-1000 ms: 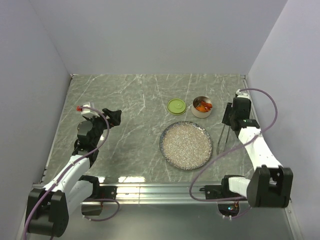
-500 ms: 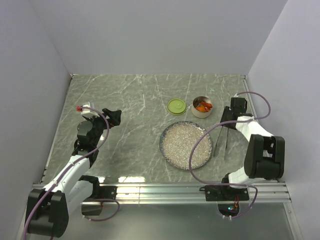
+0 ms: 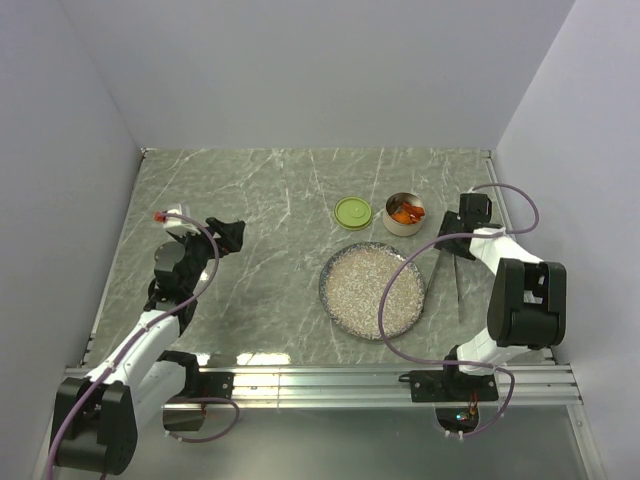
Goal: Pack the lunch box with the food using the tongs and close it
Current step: Put down the clamp
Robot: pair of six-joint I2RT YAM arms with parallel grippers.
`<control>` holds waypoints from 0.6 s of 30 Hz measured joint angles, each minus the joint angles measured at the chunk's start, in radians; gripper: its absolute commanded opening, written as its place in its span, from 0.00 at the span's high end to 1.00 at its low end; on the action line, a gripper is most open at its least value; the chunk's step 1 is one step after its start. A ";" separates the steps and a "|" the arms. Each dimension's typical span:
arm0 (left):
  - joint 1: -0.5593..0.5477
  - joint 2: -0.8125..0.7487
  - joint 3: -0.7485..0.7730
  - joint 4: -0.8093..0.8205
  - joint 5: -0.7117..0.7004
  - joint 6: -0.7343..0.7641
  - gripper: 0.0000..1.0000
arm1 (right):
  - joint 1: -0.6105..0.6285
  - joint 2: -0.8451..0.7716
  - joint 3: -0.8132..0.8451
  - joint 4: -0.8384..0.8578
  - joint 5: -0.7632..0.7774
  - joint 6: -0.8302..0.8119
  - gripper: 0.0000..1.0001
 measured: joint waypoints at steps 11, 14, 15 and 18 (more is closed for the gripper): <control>-0.021 0.148 0.052 0.002 0.036 0.023 0.01 | 0.000 -0.401 -0.130 0.034 0.069 0.038 0.33; -0.082 0.244 0.130 -0.017 0.025 0.050 0.01 | 0.000 -0.633 -0.188 0.072 0.060 0.054 0.32; -0.114 0.288 0.174 -0.036 0.013 0.063 0.01 | 0.000 -0.702 -0.207 0.086 0.049 0.059 0.32; -0.184 0.426 0.320 -0.080 -0.006 0.095 0.03 | 0.000 -0.865 -0.251 0.127 0.007 0.072 0.32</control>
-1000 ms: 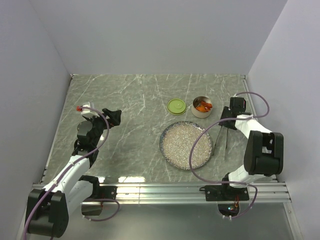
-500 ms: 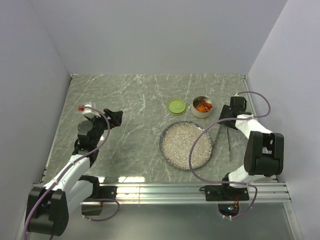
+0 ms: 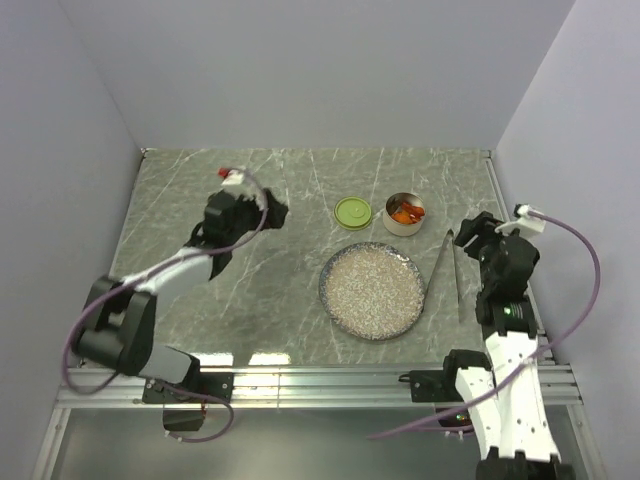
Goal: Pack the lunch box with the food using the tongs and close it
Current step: Put down the clamp, then pick up the lid of the lunch box with the left arm
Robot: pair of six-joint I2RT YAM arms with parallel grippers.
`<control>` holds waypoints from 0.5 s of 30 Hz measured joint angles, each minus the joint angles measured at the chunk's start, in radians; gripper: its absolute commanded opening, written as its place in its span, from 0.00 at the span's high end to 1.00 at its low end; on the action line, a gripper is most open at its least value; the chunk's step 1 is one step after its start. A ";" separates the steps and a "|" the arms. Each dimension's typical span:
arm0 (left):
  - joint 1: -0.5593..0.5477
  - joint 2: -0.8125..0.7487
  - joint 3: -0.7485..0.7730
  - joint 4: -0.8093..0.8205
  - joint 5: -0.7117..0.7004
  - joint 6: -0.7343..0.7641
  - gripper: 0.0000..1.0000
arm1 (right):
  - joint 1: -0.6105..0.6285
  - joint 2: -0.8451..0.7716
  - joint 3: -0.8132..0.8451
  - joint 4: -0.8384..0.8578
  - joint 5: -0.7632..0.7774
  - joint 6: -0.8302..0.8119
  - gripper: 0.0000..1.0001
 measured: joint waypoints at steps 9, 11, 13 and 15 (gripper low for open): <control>-0.137 0.544 0.582 -0.264 -0.060 0.062 0.18 | 0.000 -0.243 -0.058 0.016 -0.111 0.029 0.32; -0.163 0.623 0.670 -0.328 -0.067 0.065 0.22 | 0.000 -0.275 -0.064 0.013 -0.132 0.032 0.32; -0.192 0.703 0.768 -0.393 -0.084 0.072 0.24 | 0.000 -0.314 -0.068 0.011 -0.153 0.034 0.32; -0.219 0.760 0.842 -0.442 -0.100 0.079 0.28 | 0.000 -0.355 -0.075 0.010 -0.167 0.036 0.32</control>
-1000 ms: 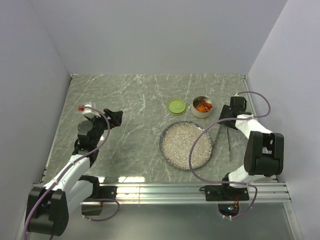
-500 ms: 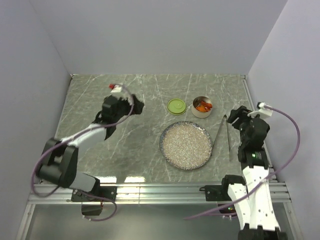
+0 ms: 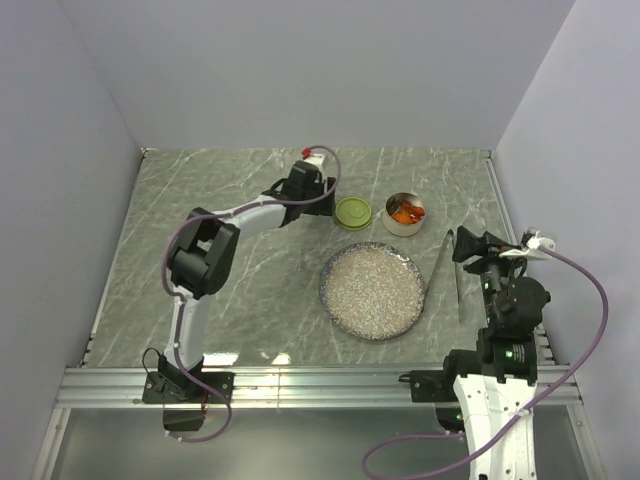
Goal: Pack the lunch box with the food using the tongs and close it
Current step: Pick up the lid of the lunch box with the left arm
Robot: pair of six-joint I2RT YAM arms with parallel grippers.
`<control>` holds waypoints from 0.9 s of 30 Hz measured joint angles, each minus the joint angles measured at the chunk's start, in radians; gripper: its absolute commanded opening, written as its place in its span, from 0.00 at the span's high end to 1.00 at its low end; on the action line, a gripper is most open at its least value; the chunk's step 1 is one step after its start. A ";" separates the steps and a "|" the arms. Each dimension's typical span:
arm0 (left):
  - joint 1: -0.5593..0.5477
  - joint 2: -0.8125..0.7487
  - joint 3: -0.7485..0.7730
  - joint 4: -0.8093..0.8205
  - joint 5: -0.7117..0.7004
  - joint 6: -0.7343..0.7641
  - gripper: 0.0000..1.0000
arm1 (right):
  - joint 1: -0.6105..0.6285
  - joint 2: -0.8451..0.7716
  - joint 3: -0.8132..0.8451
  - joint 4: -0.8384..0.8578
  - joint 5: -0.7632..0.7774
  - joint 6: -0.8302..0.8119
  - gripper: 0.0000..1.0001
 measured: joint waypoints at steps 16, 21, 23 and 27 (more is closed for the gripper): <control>-0.075 0.217 0.356 -0.264 -0.133 0.008 0.47 | 0.000 -0.134 -0.002 -0.038 -0.041 0.004 0.32; -0.080 0.262 0.381 -0.280 -0.148 0.009 0.48 | 0.000 -0.143 -0.002 -0.046 -0.041 0.005 0.32; -0.082 0.276 0.390 -0.282 -0.148 0.008 0.48 | 0.000 -0.147 -0.002 -0.048 -0.041 0.005 0.32; -0.082 0.296 0.429 -0.291 -0.148 0.021 0.56 | 0.000 -0.148 -0.003 -0.049 -0.042 0.005 0.32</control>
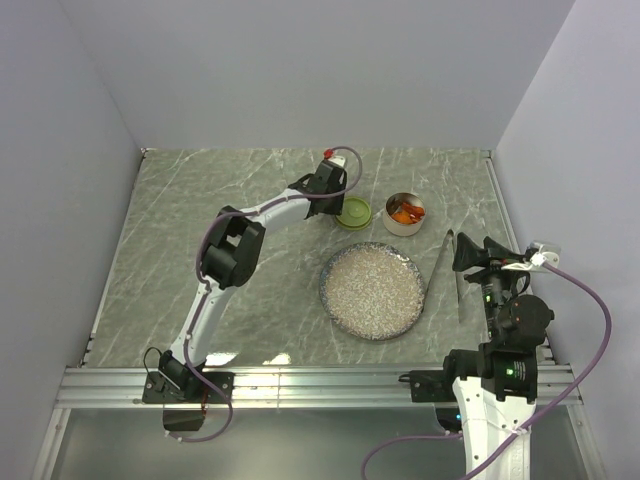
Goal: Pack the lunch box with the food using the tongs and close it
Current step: Pick up the lid of the lunch box with the left arm, then pass the lid of the lunch box from the left arm to the right
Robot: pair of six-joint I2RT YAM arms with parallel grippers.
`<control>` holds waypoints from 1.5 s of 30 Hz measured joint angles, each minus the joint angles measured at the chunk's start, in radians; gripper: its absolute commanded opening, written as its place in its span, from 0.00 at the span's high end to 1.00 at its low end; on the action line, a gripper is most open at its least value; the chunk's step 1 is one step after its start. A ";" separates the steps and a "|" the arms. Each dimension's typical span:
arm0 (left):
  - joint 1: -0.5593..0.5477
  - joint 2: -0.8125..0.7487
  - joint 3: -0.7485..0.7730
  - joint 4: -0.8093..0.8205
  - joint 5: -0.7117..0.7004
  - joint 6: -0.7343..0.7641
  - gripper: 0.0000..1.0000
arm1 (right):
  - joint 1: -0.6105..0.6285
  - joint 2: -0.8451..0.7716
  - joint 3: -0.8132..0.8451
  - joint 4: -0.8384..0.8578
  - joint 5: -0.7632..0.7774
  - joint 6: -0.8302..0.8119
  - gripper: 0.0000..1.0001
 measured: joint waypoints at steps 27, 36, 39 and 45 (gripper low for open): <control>0.012 -0.430 -0.599 0.336 -0.050 0.036 1.00 | 0.000 0.076 -0.047 0.161 -0.277 0.063 0.34; 0.013 -0.703 -0.815 0.697 -0.057 0.047 1.00 | 0.198 0.298 -0.054 0.312 -0.328 0.103 0.35; 0.013 -0.782 -0.896 0.808 -0.048 0.058 1.00 | 0.354 0.396 -0.027 0.346 -0.294 0.089 0.35; 0.004 -0.919 -1.070 1.042 -0.041 0.066 1.00 | 0.442 0.565 0.014 0.468 -0.263 0.093 0.36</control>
